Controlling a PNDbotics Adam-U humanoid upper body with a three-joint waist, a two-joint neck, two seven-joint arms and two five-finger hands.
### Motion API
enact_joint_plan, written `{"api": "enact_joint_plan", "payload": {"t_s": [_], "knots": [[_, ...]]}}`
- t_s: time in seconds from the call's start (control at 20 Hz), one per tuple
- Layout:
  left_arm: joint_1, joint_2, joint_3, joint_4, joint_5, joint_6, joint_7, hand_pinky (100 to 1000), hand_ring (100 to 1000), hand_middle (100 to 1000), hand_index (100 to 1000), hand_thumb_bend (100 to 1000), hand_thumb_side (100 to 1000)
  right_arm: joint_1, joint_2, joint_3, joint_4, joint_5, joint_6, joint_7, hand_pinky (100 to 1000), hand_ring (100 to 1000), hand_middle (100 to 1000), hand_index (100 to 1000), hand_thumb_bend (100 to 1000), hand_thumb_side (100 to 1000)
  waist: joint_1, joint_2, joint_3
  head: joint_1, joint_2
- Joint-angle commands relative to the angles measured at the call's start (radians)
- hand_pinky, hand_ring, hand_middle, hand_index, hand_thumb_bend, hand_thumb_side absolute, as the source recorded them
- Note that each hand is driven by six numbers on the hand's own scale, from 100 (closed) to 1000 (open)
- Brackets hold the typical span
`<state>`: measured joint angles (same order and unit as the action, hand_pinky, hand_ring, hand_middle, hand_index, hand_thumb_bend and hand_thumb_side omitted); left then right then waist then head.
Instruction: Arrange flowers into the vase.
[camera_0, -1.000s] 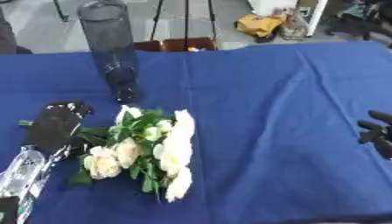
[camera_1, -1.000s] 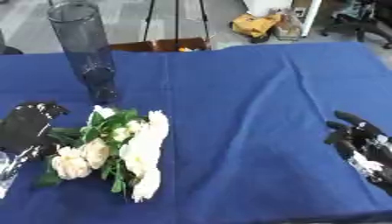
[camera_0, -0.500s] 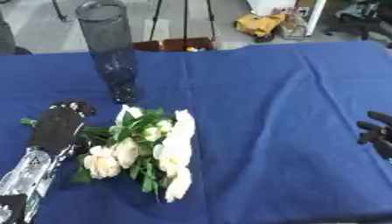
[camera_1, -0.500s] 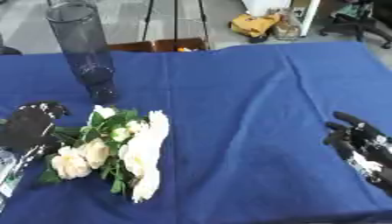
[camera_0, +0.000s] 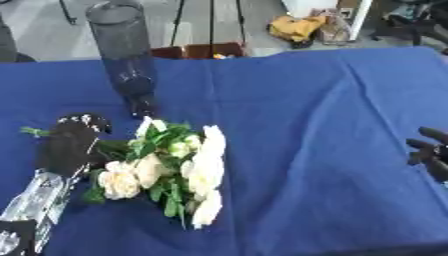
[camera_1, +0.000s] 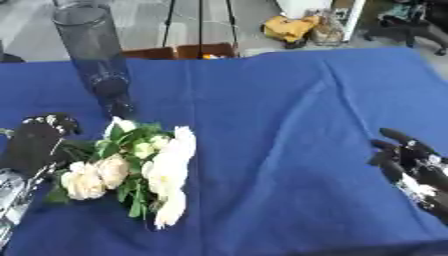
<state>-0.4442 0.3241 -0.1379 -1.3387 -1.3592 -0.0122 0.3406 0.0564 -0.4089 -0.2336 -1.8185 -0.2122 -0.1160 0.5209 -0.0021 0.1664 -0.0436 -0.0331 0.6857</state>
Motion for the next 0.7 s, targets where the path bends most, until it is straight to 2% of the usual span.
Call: {"api": "enact_joint_plan", "payload": {"t_s": [0.05, 0.1, 0.2, 0.3, 0.35, 0.45, 0.55, 0.6, 0.65, 0.7], "knots": [[-0.021, 0.011, 0.002, -0.015, 0.026, -0.001, 0.067, 411, 435, 321, 457, 331, 100, -0.007, -0.011, -0.004, -0.009, 0.006, -0.002, 0.003, 980, 1000, 599, 1000, 298, 471, -0.014, 0.005, -0.001, 0.001, 0.002], [-0.021, 0.011, 0.002, -0.013, 0.031, -0.002, 0.086, 411, 435, 321, 457, 331, 100, -0.007, -0.011, -0.004, -0.009, 0.005, -0.002, 0.003, 980, 1000, 599, 1000, 298, 471, -0.014, 0.005, -0.001, 0.001, 0.002], [-0.022, 0.01, 0.0, -0.005, 0.038, -0.005, 0.121, 398, 422, 309, 437, 276, 100, -0.008, -0.012, -0.004, -0.009, 0.005, -0.003, 0.003, 980, 1000, 599, 1000, 298, 471, -0.015, 0.004, -0.002, 0.002, 0.001], [-0.024, 0.01, -0.001, 0.002, 0.046, -0.008, 0.152, 383, 403, 290, 417, 188, 100, -0.008, -0.012, -0.004, -0.008, 0.005, -0.003, 0.003, 980, 1000, 599, 1000, 298, 471, -0.015, 0.004, -0.002, 0.003, 0.0], [-0.025, 0.01, -0.001, 0.005, 0.051, -0.009, 0.165, 370, 385, 274, 403, 100, 100, -0.008, -0.012, -0.004, -0.008, 0.005, -0.003, 0.003, 980, 1000, 599, 1000, 298, 471, -0.015, 0.004, -0.003, 0.003, 0.0], [-0.026, 0.01, -0.001, 0.008, 0.062, -0.01, 0.189, 359, 366, 263, 391, 100, 100, -0.008, -0.012, -0.004, -0.008, 0.004, -0.003, 0.003, 980, 1000, 599, 1000, 297, 471, -0.016, 0.004, -0.003, 0.003, 0.0], [-0.028, 0.01, 0.001, 0.008, 0.079, -0.009, 0.212, 254, 278, 228, 353, 100, 100, -0.007, -0.012, -0.004, -0.007, 0.004, -0.003, 0.003, 980, 1000, 599, 1000, 285, 473, -0.016, 0.004, -0.003, 0.003, 0.001], [-0.029, 0.01, 0.002, 0.006, 0.093, -0.008, 0.226, 181, 224, 196, 329, 100, 192, -0.007, -0.012, -0.005, -0.007, 0.004, -0.003, 0.002, 980, 1000, 599, 1000, 275, 474, -0.016, 0.003, -0.002, 0.003, 0.001], [-0.03, 0.011, 0.003, 0.004, 0.109, -0.008, 0.241, 143, 180, 168, 308, 100, 234, -0.007, -0.012, -0.005, -0.007, 0.004, -0.003, 0.001, 980, 1000, 599, 1000, 272, 474, -0.016, 0.003, -0.002, 0.003, 0.001], [-0.03, 0.012, 0.003, 0.003, 0.124, -0.008, 0.254, 143, 180, 168, 308, 100, 234, -0.007, -0.012, -0.005, -0.007, 0.004, -0.003, 0.001, 980, 1000, 599, 1000, 272, 474, -0.016, 0.003, -0.002, 0.003, 0.001]]}}
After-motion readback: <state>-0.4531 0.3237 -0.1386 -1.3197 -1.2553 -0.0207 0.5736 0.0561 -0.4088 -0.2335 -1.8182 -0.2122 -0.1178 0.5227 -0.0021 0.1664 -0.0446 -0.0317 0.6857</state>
